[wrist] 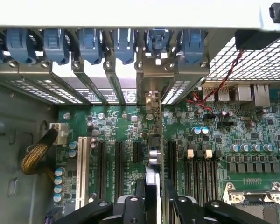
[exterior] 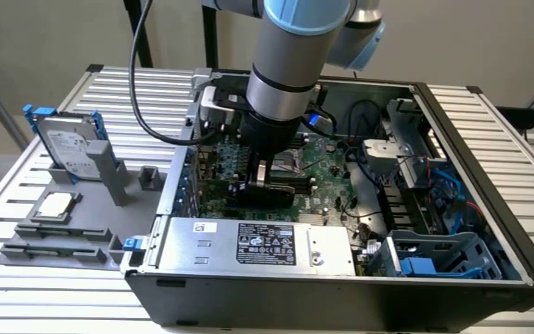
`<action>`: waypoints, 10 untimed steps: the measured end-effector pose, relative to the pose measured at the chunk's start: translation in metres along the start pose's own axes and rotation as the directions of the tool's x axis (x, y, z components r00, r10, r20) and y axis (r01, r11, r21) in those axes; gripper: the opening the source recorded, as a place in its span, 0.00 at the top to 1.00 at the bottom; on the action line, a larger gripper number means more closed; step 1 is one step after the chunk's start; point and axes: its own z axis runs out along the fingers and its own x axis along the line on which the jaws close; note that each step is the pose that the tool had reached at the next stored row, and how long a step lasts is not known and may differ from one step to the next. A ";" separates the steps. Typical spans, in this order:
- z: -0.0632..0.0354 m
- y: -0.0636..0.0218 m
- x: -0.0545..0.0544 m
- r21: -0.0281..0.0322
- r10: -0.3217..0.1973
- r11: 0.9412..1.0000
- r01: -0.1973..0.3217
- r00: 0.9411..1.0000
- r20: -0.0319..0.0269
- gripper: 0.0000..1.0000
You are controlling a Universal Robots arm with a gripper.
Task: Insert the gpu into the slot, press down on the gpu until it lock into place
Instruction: 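Press down on the gpu until it lock into place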
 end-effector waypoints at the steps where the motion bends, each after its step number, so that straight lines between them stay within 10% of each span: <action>1: -0.0019 0.0002 0.000 0.000 0.000 1.000 0.000 1.000 -0.001 0.67; 10: -0.0390 0.0056 -0.002 -0.001 0.000 1.000 0.000 1.000 -0.002 0.67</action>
